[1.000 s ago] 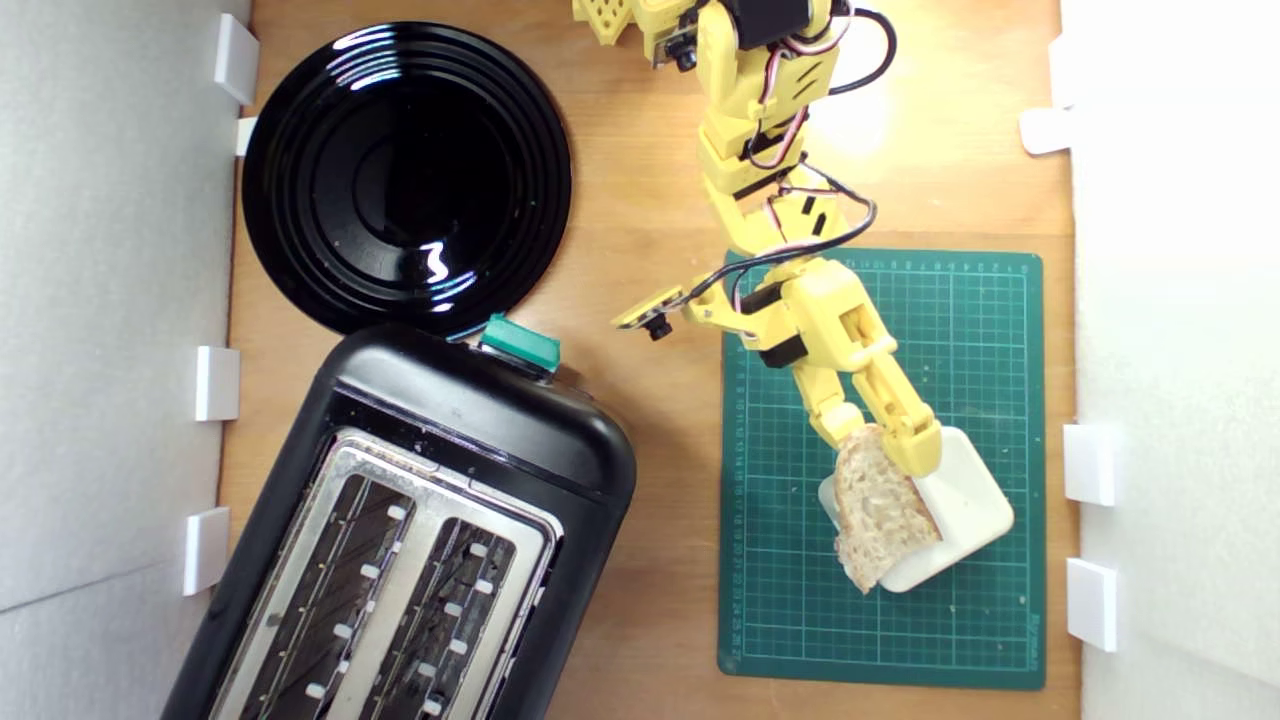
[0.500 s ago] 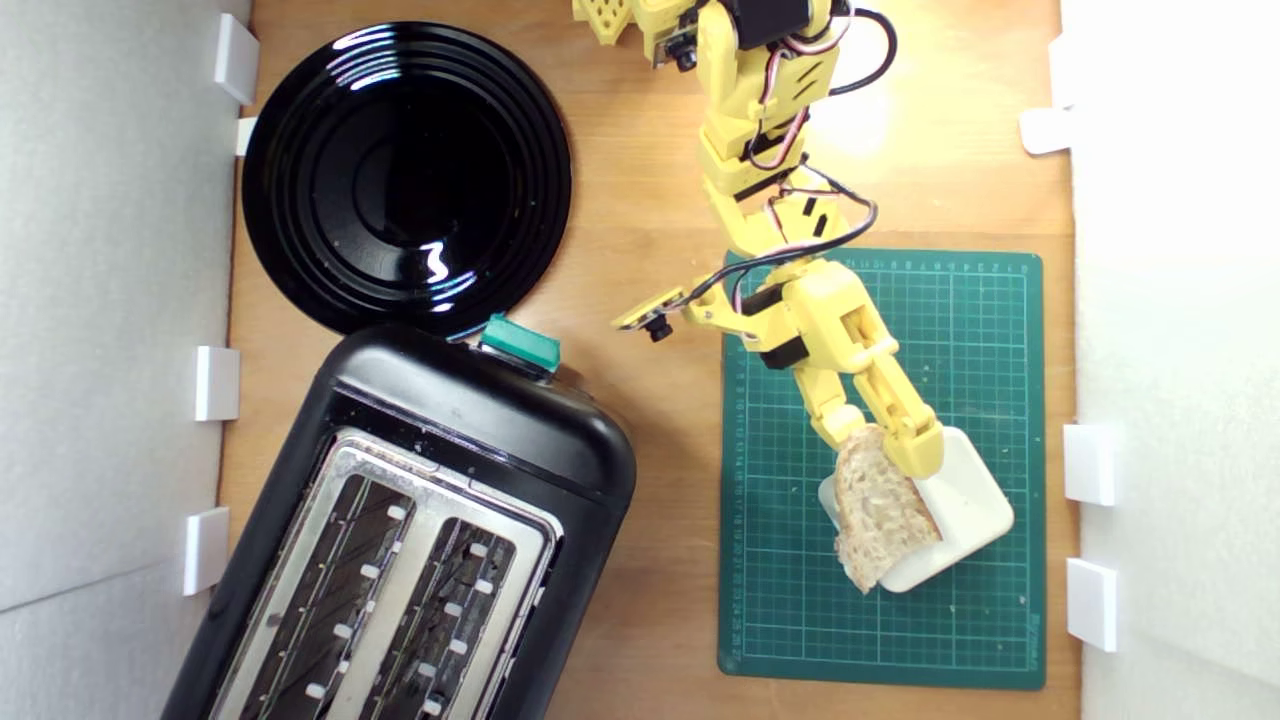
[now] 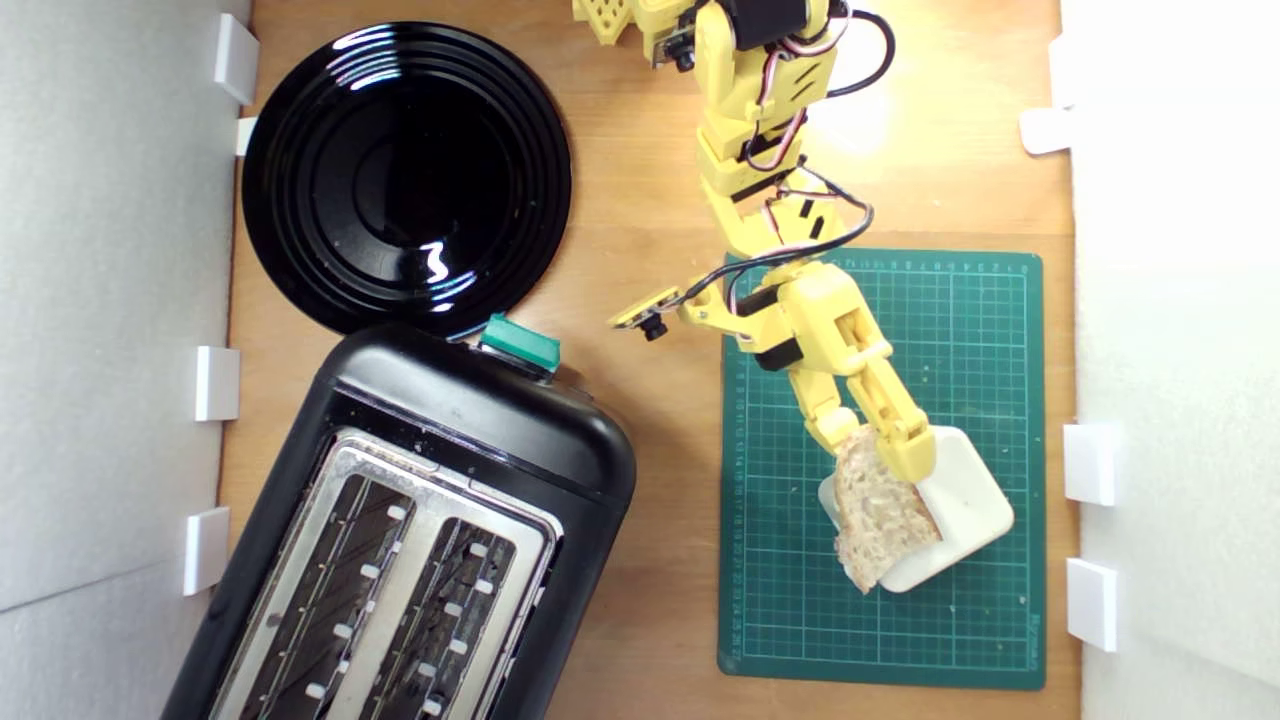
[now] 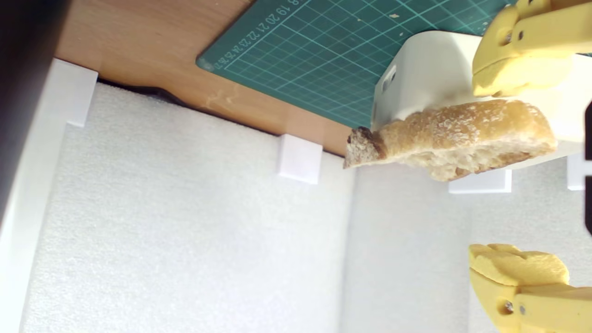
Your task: Pick bread and place in toaster
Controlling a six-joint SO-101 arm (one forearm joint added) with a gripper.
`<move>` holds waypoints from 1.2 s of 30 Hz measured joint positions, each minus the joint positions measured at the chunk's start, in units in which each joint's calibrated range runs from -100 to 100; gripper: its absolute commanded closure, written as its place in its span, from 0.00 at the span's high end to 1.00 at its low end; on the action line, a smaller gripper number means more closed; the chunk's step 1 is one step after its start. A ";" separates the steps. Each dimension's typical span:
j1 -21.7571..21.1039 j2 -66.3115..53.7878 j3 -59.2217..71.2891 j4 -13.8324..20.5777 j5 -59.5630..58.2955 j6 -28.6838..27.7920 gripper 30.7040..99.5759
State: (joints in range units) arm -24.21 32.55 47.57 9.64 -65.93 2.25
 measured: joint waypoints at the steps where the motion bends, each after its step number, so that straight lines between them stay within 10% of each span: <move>1: 0.09 0.00 0.00 0.09 0.00 0.00 0.94; 16: 1.19 0.00 0.00 -0.09 0.00 0.00 0.93; 36: 1.19 0.00 0.00 0.09 0.00 0.00 0.55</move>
State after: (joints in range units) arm -23.02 32.55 47.57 9.73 -65.93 2.25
